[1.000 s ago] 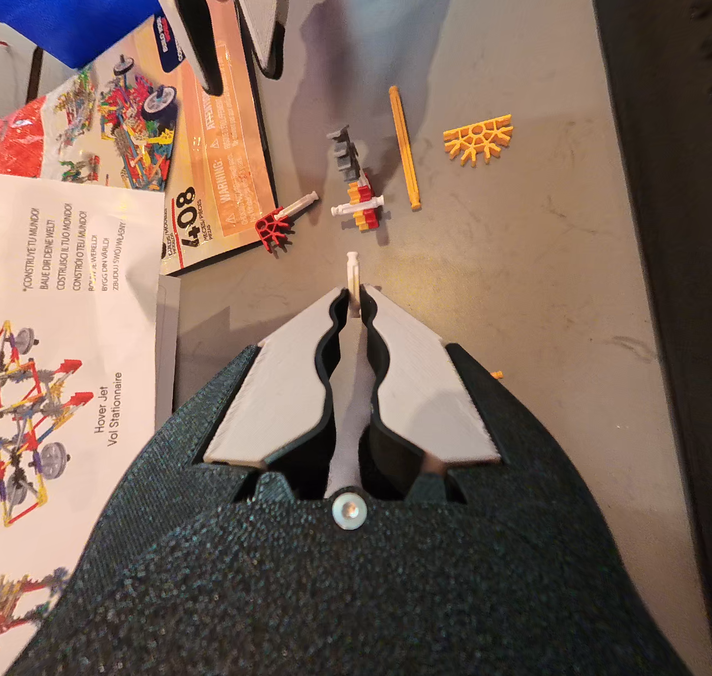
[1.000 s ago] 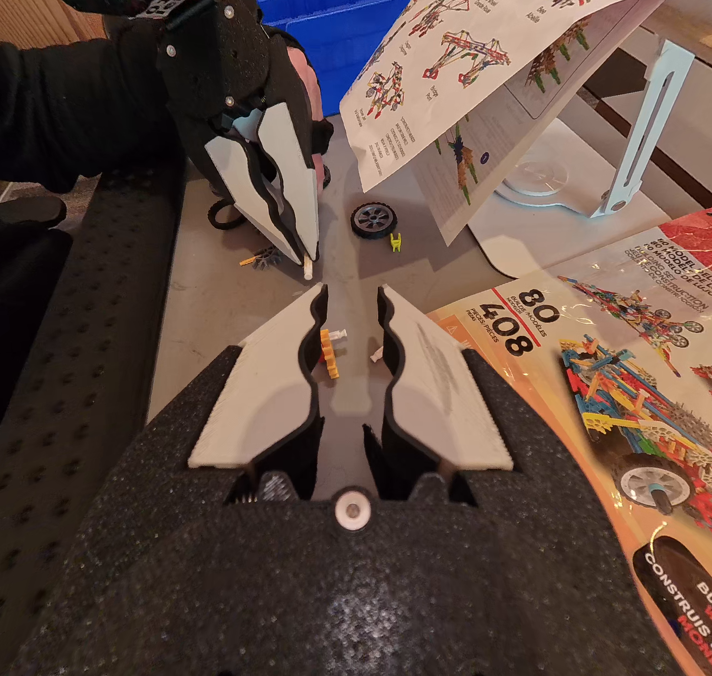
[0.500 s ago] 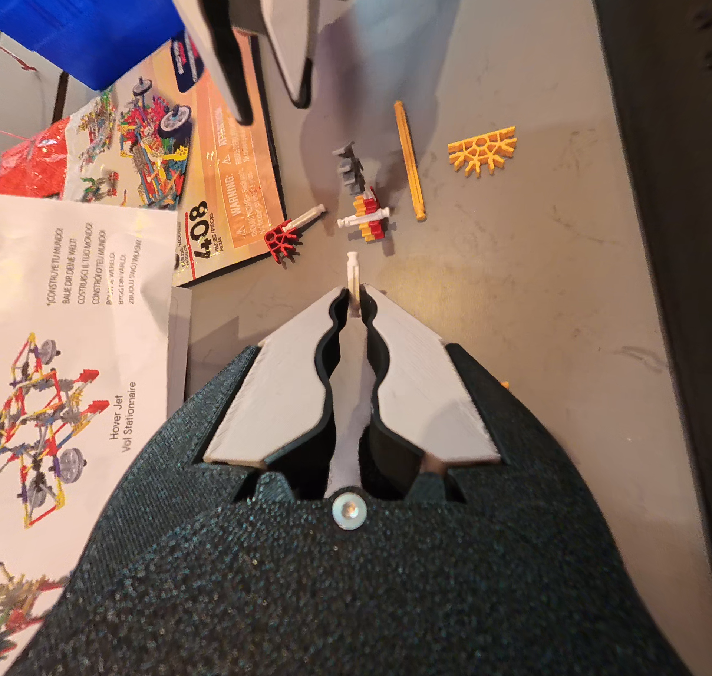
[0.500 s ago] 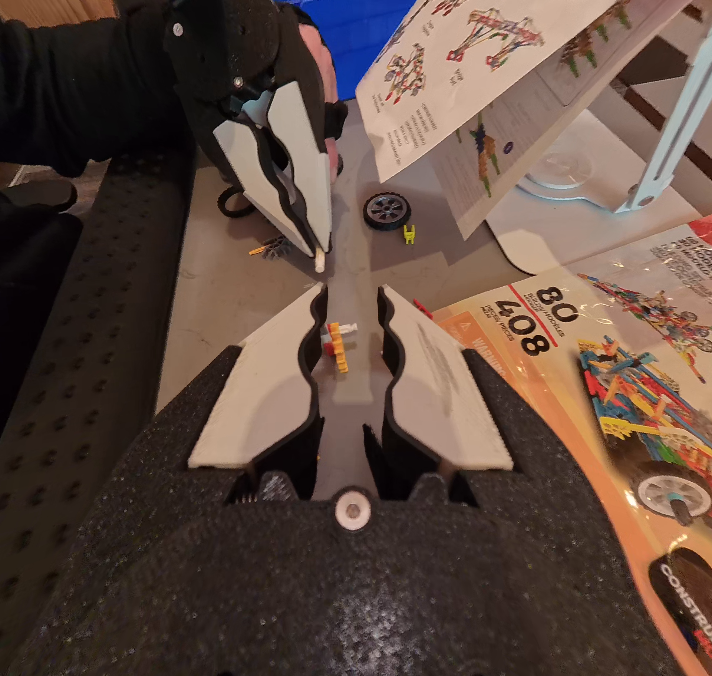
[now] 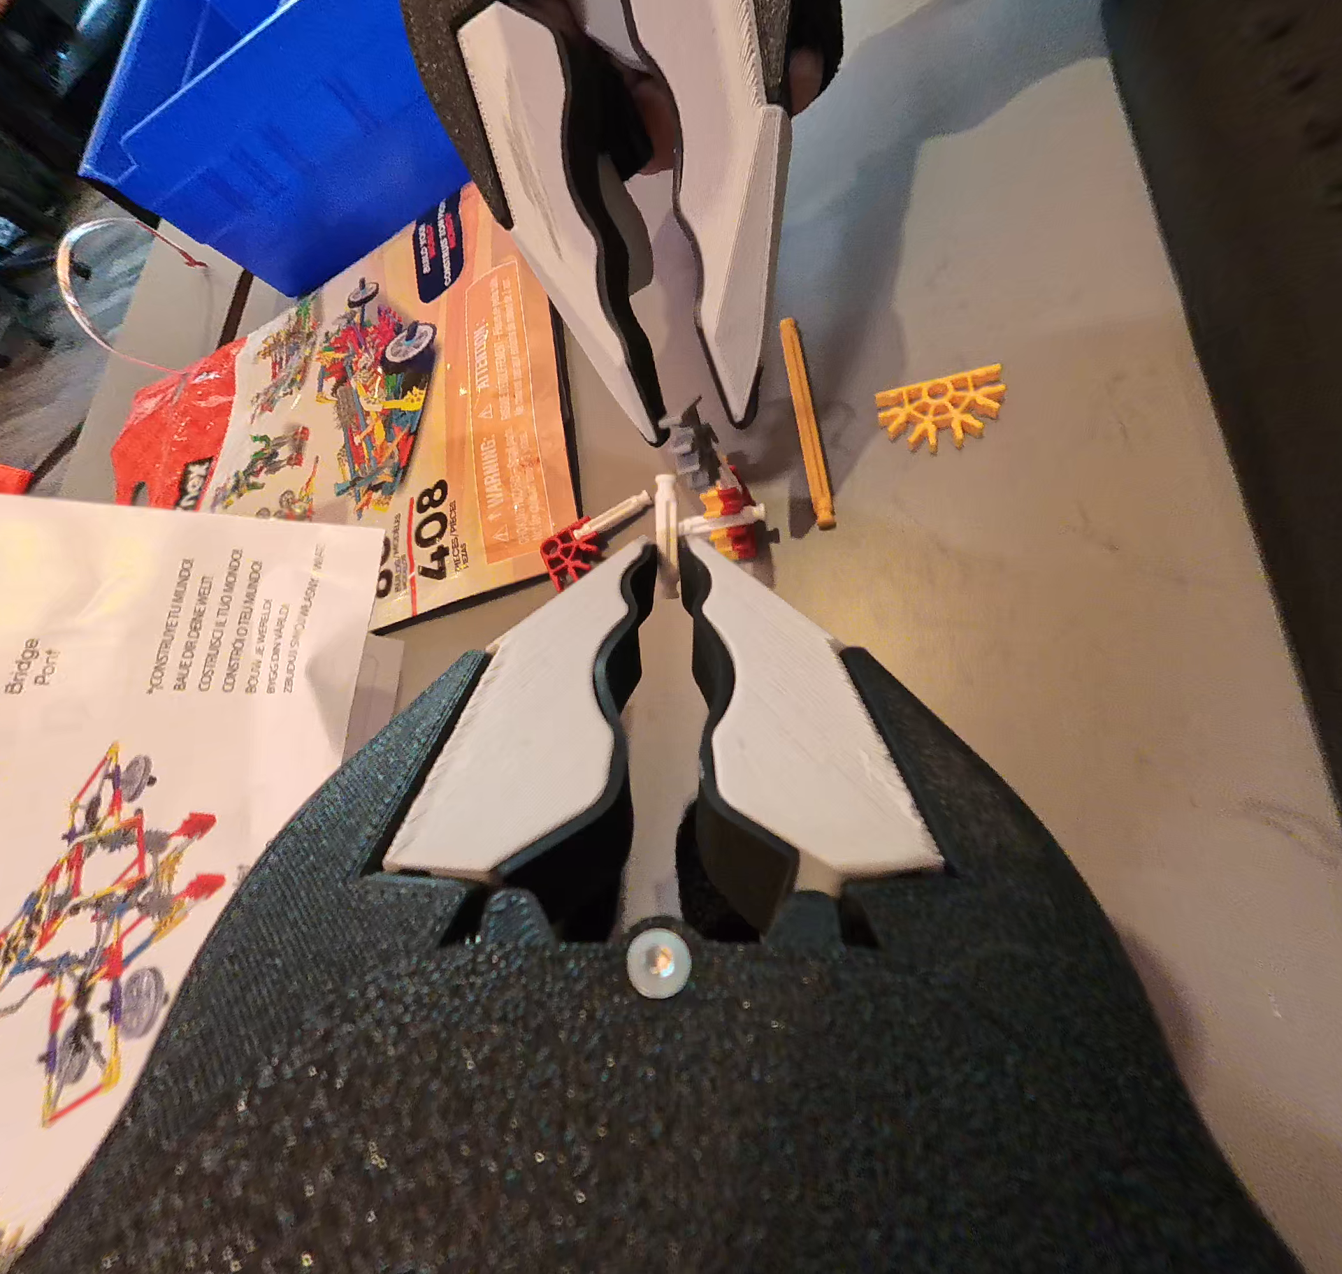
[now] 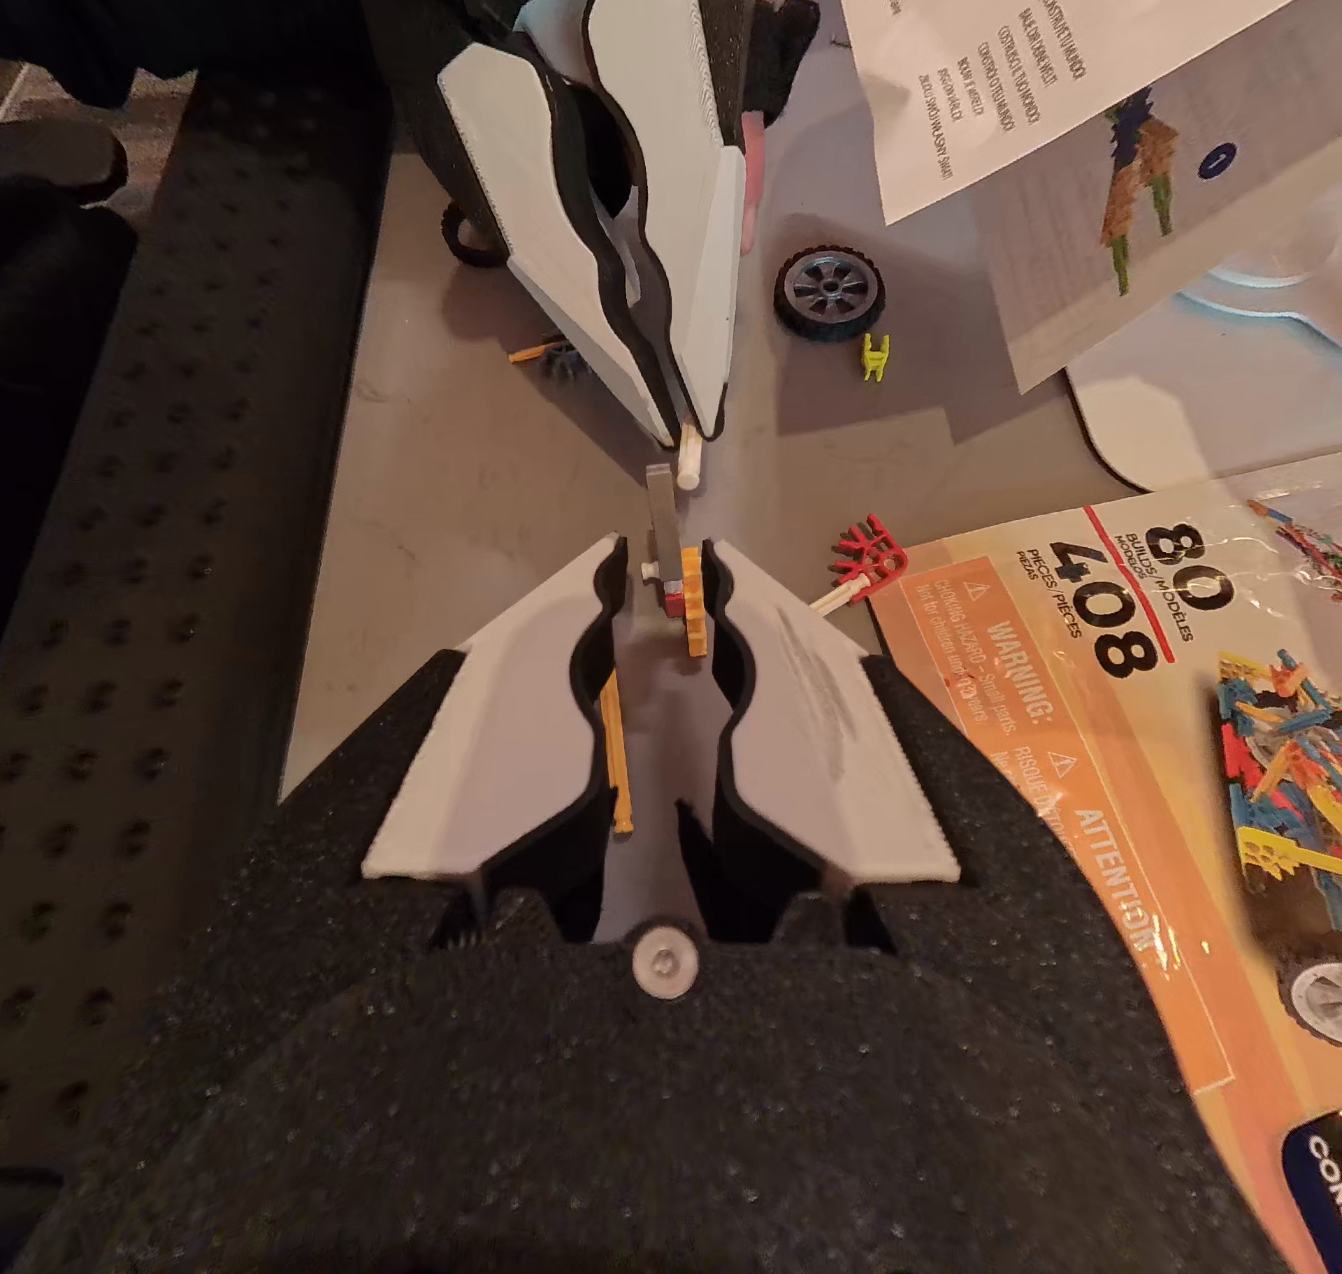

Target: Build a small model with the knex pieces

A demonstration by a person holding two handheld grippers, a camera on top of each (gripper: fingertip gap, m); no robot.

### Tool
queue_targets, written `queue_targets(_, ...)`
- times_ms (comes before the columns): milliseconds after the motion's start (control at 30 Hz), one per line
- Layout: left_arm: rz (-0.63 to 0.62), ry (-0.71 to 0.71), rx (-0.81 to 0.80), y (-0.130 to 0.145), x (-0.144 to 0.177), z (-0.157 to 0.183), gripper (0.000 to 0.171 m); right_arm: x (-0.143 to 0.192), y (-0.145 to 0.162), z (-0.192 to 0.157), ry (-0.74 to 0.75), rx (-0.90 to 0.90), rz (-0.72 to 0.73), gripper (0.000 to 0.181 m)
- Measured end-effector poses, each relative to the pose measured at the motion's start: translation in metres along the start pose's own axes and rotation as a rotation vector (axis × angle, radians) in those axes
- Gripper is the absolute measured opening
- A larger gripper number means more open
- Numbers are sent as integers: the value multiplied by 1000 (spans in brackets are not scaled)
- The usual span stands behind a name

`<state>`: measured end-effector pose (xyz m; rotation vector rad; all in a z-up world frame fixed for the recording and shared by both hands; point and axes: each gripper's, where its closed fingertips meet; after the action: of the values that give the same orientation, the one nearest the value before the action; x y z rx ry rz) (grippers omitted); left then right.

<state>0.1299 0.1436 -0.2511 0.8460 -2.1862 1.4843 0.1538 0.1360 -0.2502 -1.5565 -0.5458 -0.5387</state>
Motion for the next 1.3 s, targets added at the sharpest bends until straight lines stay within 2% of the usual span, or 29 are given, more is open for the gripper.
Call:
queue_targets(400,28,50,8,-9,-10,14,5,0,8,9,53,1,-40,10)
queue_targets(1300,7,86,4,-15,1,21,5,-6,5,9,48,-21,-37,15)
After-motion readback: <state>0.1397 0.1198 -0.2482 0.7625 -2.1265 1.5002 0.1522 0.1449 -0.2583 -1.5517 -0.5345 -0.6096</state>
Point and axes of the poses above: each gripper's, where its closed fingertips meet, x back along the fingers, y out of its underside, z = x × y across the jaws, and after that the axes turned 1 degree about -z, right-handed
